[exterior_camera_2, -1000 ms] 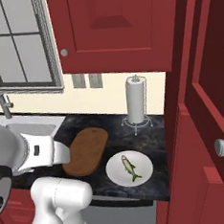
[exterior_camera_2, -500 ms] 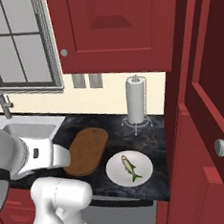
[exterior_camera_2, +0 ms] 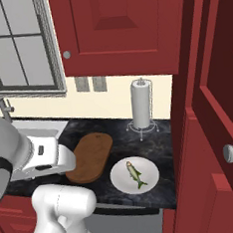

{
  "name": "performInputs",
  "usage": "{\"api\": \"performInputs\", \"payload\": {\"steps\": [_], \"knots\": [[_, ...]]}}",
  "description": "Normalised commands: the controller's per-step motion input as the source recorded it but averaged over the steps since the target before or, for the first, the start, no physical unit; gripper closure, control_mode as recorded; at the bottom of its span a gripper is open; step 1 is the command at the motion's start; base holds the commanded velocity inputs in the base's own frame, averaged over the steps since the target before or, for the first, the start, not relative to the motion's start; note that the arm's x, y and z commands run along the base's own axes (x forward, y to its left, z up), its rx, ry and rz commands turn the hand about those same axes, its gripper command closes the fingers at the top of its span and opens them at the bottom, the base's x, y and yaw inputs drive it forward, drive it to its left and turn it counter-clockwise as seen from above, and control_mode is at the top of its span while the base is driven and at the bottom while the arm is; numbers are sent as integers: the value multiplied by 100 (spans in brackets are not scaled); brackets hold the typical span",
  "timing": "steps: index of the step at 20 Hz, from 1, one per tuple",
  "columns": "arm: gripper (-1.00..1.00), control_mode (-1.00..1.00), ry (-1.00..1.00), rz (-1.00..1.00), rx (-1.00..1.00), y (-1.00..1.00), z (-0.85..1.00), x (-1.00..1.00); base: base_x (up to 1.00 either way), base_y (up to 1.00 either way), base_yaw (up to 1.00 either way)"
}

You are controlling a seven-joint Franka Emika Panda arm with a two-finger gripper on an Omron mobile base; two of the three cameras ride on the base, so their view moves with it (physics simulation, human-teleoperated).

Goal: Pick the fish from the plate and place it on the cutting board. Then pick the condiment bottle from the cabinet and place it next to the cutting board.

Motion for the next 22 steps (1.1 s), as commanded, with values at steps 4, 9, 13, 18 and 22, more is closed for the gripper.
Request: {"api": "performInputs", "payload": {"steps": [4,9,13,18,22], "knots": [[-100,-100,0,0,0,-7,-19,0,0,0,0],[-100,-100,0,0,0,-9,-22,7,0,0,0],[-100,-100,0,0,0,-8,-15,13,0,0,0],[-100,-100,2,0,-1,-10,-5,17,0,0,0],[-100,-100,5,0,-2,-12,-2,21,0,0,0]]}}
